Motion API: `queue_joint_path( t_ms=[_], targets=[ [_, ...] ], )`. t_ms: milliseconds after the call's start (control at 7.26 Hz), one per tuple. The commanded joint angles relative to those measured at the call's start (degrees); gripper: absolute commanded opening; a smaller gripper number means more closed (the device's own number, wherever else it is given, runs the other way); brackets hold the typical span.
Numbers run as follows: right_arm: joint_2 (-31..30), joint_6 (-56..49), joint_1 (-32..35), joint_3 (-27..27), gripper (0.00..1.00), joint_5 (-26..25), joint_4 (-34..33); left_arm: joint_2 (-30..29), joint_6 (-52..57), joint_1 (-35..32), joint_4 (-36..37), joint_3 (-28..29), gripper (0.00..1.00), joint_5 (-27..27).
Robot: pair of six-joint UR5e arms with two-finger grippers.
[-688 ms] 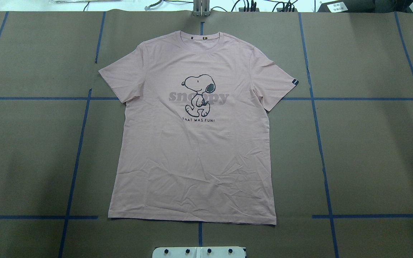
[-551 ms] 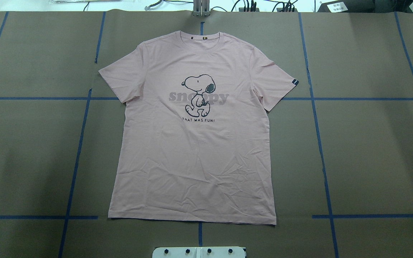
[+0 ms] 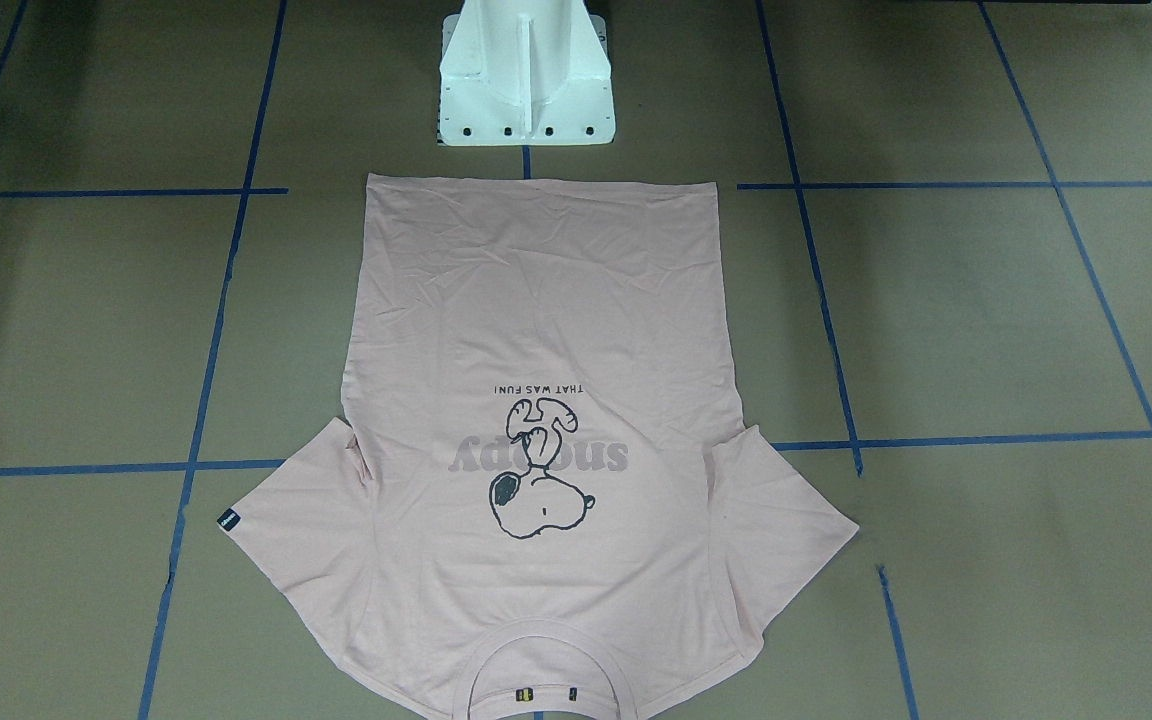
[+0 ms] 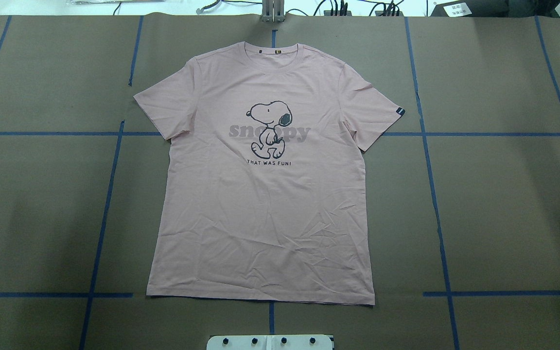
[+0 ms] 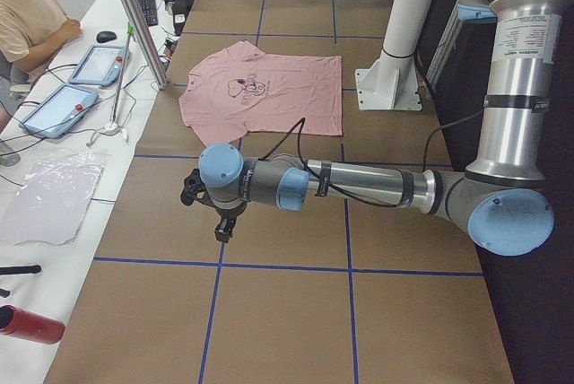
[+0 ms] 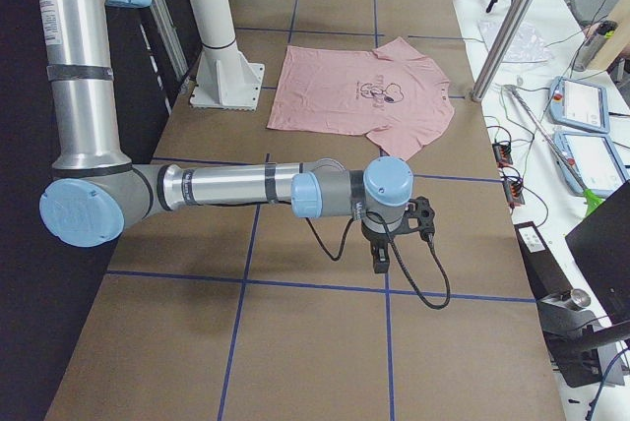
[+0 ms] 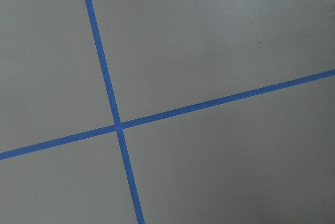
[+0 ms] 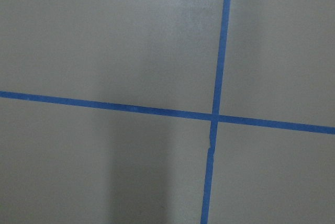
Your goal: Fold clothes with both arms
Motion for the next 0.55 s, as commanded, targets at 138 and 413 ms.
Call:
queue_joint_path(
  t_ms=[138, 413],
  targets=[
    [6.07, 15.02, -13.2, -3.16, 1.0, 4.25, 13.12, -0.56, -0.07, 0.48, -0.51, -0.42, 1.0, -0.06],
    [16.79, 32.47, -20.33, -6.23, 1.0, 0.59, 14.02, 0.14, 0.63, 0.48, -0.6, 0.11, 1.0, -0.05]
  ],
)
